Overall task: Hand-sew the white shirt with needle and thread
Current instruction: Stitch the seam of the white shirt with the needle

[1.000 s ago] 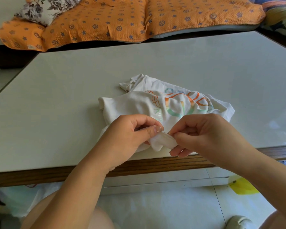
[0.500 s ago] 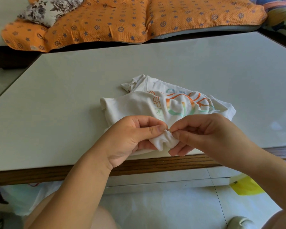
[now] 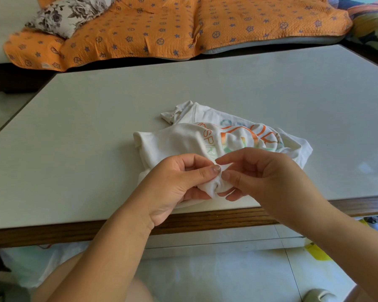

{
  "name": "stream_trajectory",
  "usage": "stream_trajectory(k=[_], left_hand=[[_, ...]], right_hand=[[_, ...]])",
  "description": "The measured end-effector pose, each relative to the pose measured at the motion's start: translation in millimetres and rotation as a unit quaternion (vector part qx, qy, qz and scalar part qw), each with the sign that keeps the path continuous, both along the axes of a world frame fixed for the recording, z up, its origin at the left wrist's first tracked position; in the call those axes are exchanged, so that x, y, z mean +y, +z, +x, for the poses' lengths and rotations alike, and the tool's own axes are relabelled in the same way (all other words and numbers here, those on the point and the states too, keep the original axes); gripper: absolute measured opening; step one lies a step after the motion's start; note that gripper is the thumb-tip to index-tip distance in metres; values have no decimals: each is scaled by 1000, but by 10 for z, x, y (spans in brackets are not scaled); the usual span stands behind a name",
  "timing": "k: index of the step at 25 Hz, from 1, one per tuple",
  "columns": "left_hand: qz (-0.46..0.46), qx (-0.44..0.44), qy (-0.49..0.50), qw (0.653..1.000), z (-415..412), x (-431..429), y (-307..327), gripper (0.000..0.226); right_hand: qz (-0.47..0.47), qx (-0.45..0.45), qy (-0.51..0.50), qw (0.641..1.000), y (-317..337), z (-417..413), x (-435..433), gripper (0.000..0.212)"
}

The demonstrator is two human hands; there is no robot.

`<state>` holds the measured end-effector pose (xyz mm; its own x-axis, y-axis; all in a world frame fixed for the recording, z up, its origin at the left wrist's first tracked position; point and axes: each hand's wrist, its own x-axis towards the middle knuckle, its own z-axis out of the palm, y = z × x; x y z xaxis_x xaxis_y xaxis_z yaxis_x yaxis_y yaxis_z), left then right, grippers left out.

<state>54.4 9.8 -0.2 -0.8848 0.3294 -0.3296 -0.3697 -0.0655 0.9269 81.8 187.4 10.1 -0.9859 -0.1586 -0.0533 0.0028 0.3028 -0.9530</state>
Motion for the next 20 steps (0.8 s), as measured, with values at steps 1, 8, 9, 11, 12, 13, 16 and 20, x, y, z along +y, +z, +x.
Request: stream_trajectory(k=[1,8,9,11,12,13,16,20], left_hand=[[1,1,2,1000,0,3,-2,17],[-1,11,9,1000,7,18,-14,13],[-3,11,9,1000,11,17,-16,14],[-2,7,5,1000,18,14,-5,15],[1,5,1,1000,20,11,4,17],[4,2,-3,1000,24,7,15,20],[6,-5,-3,1000,33,1,45,24],[-5,-9,9,1000,29,5,41,25]], right_hand=[[-2,11,-2,1000,2,12,-3,17],[-2,90,-34,995,-68,58,-48,19],[-7,96,-34,995,-80,58,-54,20],[-29,94,-41,994,-89,37,-61,20],[-45,88,-48,994,-88,15,-55,19],[-57,81,-54,994,-84,-8,-46,17],[-72,63,-56,994,-85,-59,-36,10],[-87,59,-69,992,-94,-84,-44,7]])
